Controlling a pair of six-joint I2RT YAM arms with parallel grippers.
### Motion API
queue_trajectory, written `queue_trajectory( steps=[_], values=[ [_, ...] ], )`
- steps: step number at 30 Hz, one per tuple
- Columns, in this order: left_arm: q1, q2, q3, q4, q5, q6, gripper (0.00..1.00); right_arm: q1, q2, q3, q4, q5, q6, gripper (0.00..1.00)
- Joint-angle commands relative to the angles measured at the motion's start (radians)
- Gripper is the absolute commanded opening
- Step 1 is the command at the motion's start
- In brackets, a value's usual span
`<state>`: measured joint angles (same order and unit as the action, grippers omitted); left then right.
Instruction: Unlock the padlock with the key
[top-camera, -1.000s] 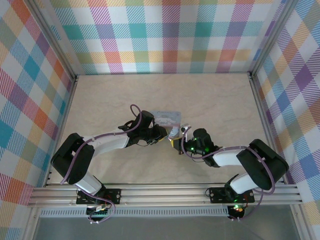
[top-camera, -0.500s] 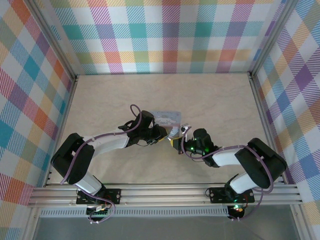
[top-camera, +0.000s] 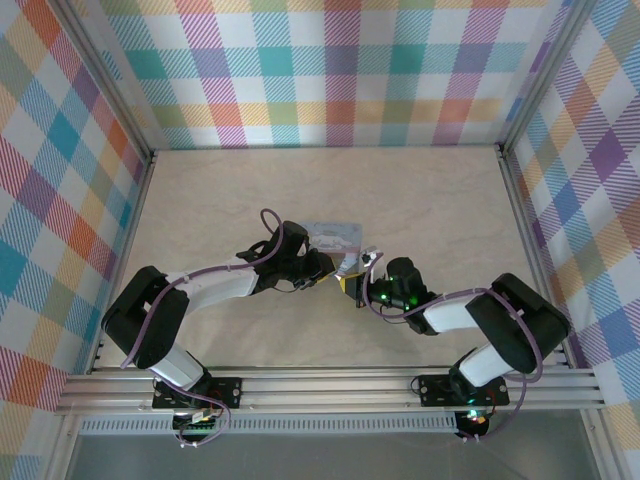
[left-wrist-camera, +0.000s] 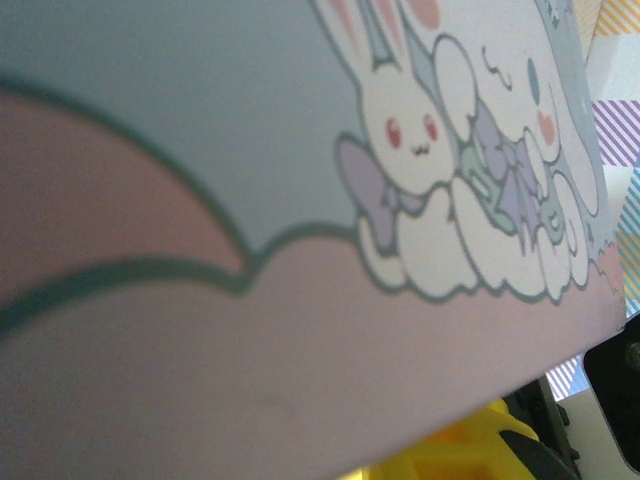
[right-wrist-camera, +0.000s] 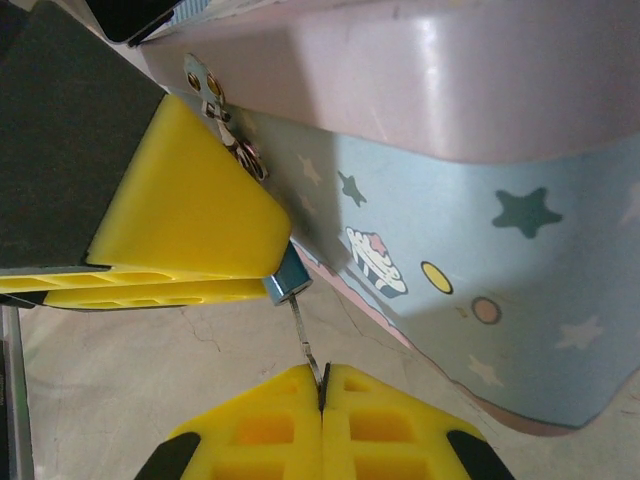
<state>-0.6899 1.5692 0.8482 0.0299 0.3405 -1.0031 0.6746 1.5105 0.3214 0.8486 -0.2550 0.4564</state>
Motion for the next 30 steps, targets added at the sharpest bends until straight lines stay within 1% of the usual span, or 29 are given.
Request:
queue_trajectory(
  steps=[1,7,15,20,30],
  values=[
    [0.013,-0.024,0.024,0.033,0.034,-0.012,0.18,0.000,0.018,-0.008,0.070,-0.024,0.002,0.00],
    [0.011,-0.029,0.021,0.033,0.037,-0.012,0.18,-0.001,0.034,-0.007,0.108,-0.022,0.004,0.00],
    [0.011,-0.035,0.020,0.028,0.048,-0.008,0.18,-0.028,0.061,-0.009,0.177,-0.029,0.015,0.00],
    [0.011,-0.034,0.025,0.025,0.055,-0.006,0.19,-0.028,0.087,0.013,0.178,-0.049,-0.004,0.00],
    [0.010,-0.037,0.026,0.023,0.055,-0.005,0.18,-0.028,0.121,0.041,0.199,-0.029,-0.072,0.00]
  ],
)
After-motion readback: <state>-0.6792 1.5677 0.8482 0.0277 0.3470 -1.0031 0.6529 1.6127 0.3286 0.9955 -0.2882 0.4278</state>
